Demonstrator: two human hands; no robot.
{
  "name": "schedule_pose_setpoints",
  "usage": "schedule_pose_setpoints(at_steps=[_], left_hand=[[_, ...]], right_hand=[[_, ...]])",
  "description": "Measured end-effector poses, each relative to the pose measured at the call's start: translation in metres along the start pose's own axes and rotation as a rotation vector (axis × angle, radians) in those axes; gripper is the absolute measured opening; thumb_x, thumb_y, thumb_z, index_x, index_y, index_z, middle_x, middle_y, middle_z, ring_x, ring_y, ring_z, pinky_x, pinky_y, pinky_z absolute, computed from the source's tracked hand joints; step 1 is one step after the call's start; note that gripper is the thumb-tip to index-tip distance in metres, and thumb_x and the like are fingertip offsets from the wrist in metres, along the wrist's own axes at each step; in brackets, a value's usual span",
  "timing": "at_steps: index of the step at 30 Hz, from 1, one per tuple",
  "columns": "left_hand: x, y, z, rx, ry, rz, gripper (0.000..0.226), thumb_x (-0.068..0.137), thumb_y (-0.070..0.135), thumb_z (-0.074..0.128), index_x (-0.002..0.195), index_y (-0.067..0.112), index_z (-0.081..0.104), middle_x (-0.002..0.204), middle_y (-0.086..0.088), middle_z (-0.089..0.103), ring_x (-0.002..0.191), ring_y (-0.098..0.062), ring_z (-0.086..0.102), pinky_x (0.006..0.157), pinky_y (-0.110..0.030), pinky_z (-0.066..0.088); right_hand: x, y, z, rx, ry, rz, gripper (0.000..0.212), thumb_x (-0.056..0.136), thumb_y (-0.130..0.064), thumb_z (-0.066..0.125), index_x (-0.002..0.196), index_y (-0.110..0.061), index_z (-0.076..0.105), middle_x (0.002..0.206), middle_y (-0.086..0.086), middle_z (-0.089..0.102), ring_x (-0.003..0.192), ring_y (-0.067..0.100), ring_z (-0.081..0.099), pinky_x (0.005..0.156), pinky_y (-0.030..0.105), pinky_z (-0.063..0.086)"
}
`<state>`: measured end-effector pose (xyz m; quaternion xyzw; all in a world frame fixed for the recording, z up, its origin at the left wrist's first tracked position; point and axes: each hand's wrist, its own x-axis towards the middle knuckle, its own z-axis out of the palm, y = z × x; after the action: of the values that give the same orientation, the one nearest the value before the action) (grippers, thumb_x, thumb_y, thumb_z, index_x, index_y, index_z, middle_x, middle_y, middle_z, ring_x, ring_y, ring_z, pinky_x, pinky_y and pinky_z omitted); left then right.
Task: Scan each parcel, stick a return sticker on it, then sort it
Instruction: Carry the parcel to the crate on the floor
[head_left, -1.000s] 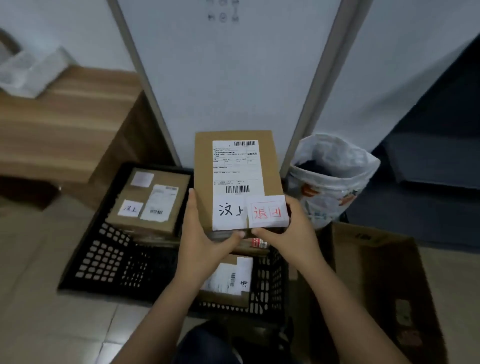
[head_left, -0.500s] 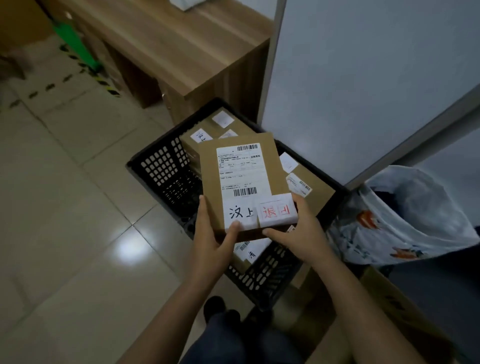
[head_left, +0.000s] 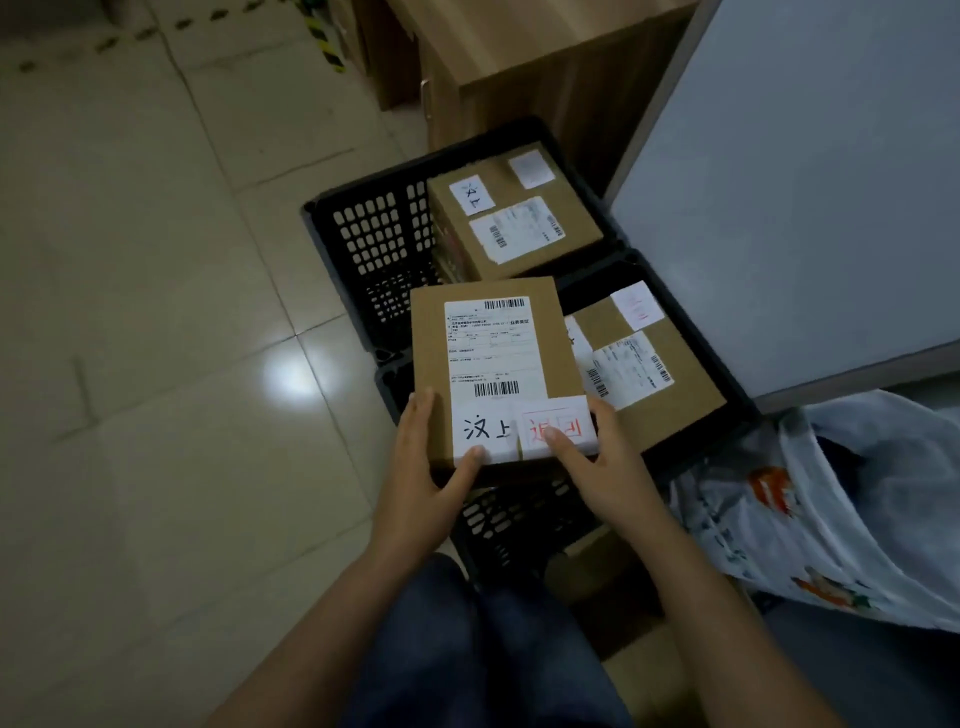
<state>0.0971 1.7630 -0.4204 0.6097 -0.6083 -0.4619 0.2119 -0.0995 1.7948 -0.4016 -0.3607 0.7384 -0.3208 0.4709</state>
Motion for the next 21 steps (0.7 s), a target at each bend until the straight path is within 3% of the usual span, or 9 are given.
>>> schedule_pose_setpoints(at_steps=[2,4,7,8,10,13,17,21], left_hand=[[-0.006,-0.003,0.020,-0.001,0.032,-0.048,0.081,0.088,0.042,0.064,0.153,0.027,0.019,0.159,0.009,0.016,0.145,-0.007,0.017,0.115,-0.039,0.032],[-0.011,-0.007,0.040,-0.006,0.061,-0.091,0.080,0.088,0.041,0.063,0.153,0.028,0.018,0.160,0.007,0.014,0.145,-0.007,0.016,0.114,-0.034,0.031],[-0.016,-0.016,0.063,0.016,0.073,-0.160,0.079,0.090,0.034,0.064,0.153,0.028,0.016,0.160,0.006,0.009,0.135,0.004,0.018,0.095,0.002,0.025],[-0.018,-0.020,0.069,0.006,0.075,-0.180,0.080,0.090,0.032,0.065,0.153,0.029,0.016,0.160,0.006,0.008,0.131,0.007,0.019,0.089,0.005,0.027],[-0.019,-0.028,0.080,0.000,0.088,-0.213,0.081,0.090,0.032,0.065,0.153,0.030,0.015,0.160,0.008,0.006,0.129,0.009,0.020,0.090,-0.003,0.035],[-0.018,-0.037,0.091,0.016,0.097,-0.271,0.080,0.091,0.031,0.063,0.153,0.029,0.012,0.160,0.007,0.002,0.116,0.019,0.020,0.084,0.001,0.030],[-0.005,-0.053,0.107,0.036,0.105,-0.296,0.083,0.093,0.028,0.061,0.154,0.029,0.005,0.160,0.005,-0.005,0.140,-0.011,0.026,0.103,-0.030,0.041],[0.013,-0.065,0.128,0.095,0.068,-0.329,0.077,0.096,0.027,0.056,0.154,0.026,0.004,0.160,-0.004,-0.010,0.143,-0.026,0.025,0.107,-0.033,0.035]], right_hand=[[0.012,0.014,-0.009,-0.031,-0.055,0.002,0.043,0.092,-0.030,0.064,0.130,-0.028,0.043,0.120,-0.011,0.061,0.108,0.000,0.057,0.084,0.020,0.051],[0.023,0.026,-0.017,-0.075,-0.107,-0.001,0.046,0.092,-0.026,0.064,0.132,-0.024,0.042,0.116,-0.012,0.060,0.107,0.000,0.058,0.079,0.016,0.051],[0.037,0.042,-0.023,-0.129,-0.175,-0.008,0.052,0.090,-0.022,0.067,0.134,-0.022,0.039,0.111,-0.017,0.057,0.100,-0.009,0.055,0.073,0.008,0.049],[0.042,0.048,-0.023,-0.151,-0.192,-0.012,0.055,0.090,-0.022,0.067,0.136,-0.021,0.038,0.113,-0.015,0.057,0.099,-0.009,0.055,0.073,0.007,0.048],[0.051,0.057,-0.020,-0.196,-0.221,-0.021,0.058,0.089,-0.023,0.068,0.138,-0.021,0.037,0.117,-0.010,0.056,0.102,-0.003,0.056,0.078,0.012,0.049],[0.066,0.070,-0.013,-0.257,-0.253,-0.025,0.061,0.089,-0.025,0.068,0.140,-0.021,0.035,0.122,-0.006,0.056,0.114,0.012,0.055,0.093,0.031,0.051],[0.082,0.083,0.003,-0.336,-0.280,-0.001,0.069,0.092,-0.020,0.064,0.148,-0.016,0.025,0.133,-0.002,0.052,0.119,0.011,0.052,0.100,0.034,0.047],[0.100,0.097,0.012,-0.427,-0.252,-0.002,0.075,0.093,-0.013,0.061,0.153,-0.018,0.016,0.149,0.005,0.038,0.134,0.019,0.041,0.107,0.033,0.038]])
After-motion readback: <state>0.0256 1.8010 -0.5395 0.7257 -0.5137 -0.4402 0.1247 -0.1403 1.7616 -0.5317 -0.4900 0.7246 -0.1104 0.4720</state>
